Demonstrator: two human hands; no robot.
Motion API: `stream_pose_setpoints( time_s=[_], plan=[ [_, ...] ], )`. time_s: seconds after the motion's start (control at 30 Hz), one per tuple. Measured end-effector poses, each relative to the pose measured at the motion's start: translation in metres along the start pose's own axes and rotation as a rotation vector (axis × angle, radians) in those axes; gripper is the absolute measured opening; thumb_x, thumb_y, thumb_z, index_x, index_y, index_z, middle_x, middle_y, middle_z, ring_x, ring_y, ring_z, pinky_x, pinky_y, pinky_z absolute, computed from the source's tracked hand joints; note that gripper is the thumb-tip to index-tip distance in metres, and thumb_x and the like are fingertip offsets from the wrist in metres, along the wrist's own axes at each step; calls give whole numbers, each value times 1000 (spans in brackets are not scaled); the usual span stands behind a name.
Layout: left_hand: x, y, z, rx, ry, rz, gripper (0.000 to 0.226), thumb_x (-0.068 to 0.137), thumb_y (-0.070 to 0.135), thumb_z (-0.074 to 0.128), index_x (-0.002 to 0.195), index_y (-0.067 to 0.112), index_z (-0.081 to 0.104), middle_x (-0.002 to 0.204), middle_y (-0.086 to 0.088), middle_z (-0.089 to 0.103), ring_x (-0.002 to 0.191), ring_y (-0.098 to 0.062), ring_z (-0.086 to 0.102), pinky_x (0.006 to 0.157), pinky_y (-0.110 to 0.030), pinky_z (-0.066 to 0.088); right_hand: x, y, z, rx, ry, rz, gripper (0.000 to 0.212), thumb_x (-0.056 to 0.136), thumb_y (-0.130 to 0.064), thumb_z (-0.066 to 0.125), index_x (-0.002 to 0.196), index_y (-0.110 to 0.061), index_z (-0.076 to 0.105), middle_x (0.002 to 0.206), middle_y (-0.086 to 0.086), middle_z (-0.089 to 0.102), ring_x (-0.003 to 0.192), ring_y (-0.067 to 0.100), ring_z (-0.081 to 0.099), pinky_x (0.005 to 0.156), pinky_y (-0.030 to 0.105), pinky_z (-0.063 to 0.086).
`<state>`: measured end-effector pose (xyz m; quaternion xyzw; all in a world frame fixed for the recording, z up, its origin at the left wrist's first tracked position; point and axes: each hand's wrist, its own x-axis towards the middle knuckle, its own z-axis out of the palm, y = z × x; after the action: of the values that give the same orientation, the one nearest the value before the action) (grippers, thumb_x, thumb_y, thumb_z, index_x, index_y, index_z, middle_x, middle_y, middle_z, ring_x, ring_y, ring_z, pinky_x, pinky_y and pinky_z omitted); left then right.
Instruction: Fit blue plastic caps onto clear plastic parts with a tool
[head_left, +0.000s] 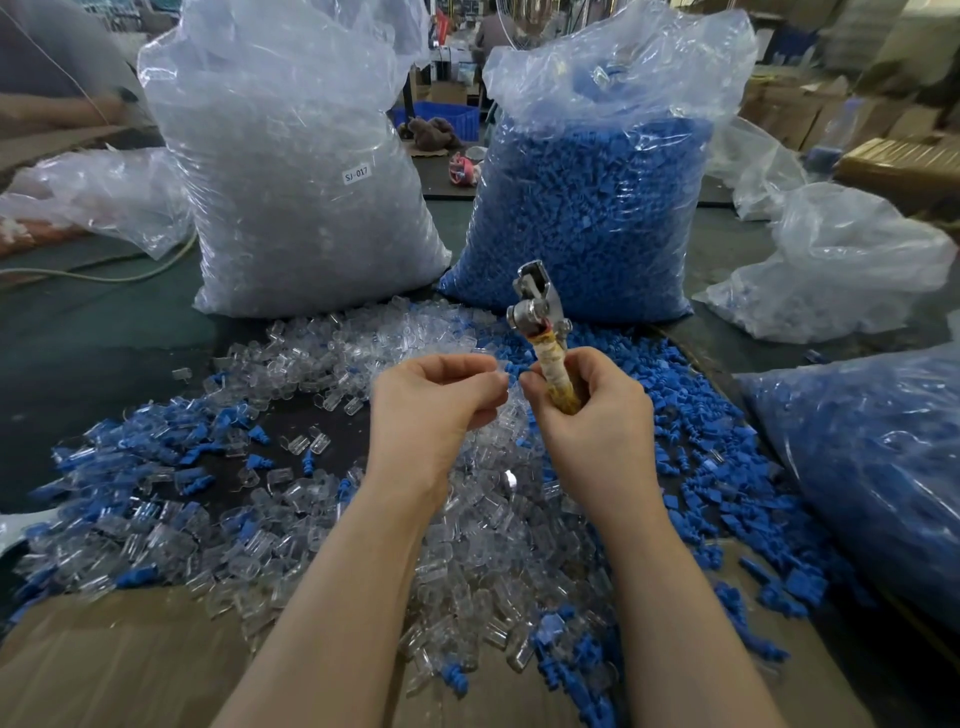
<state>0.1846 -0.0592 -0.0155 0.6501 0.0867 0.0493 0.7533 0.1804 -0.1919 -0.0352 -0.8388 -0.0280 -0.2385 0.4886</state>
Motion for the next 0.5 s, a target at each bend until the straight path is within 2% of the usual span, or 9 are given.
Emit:
stream_pose_setpoints(
  time_s=[0.17, 0.3, 0.37, 0.5],
  plan=[
    [-2, 1, 5, 64, -10, 58, 14, 77, 0, 79, 78, 13, 76, 73, -4, 75, 70, -14, 72, 63, -19, 56, 0, -2, 0, -49, 26, 9, 20, 86, -30, 71, 76, -32, 53, 60, -14, 54, 60, -4, 52, 52, 11, 37],
    [-5, 1, 8, 145, -9, 152, 14, 76, 3, 81, 76, 17, 77, 70, 0, 74, 63, -7, 68, 62, -18, 52, 1, -3, 0, -44, 33, 44, 20, 86, -30, 70, 74, -30, 54, 58, -13, 53, 56, 0, 50, 49, 15, 33],
    [-5, 0, 9, 187, 7, 198, 16, 75, 4, 81, 75, 20, 77, 68, 3, 74, 61, -5, 66, 62, -19, 51, 1, -3, 0, -6, 15, 77, 13, 86, -29, 70, 78, -26, 60, 58, -12, 53, 53, 3, 48, 51, 17, 30],
    [-4, -2, 10, 260, 51, 240, 20, 75, 6, 80, 75, 26, 76, 70, 9, 74, 67, -5, 70, 66, -20, 55, 3, -2, 0, 118, -49, 144, 9, 87, -24, 69, 80, -20, 65, 53, -16, 55, 49, 1, 46, 53, 22, 34]
  ],
)
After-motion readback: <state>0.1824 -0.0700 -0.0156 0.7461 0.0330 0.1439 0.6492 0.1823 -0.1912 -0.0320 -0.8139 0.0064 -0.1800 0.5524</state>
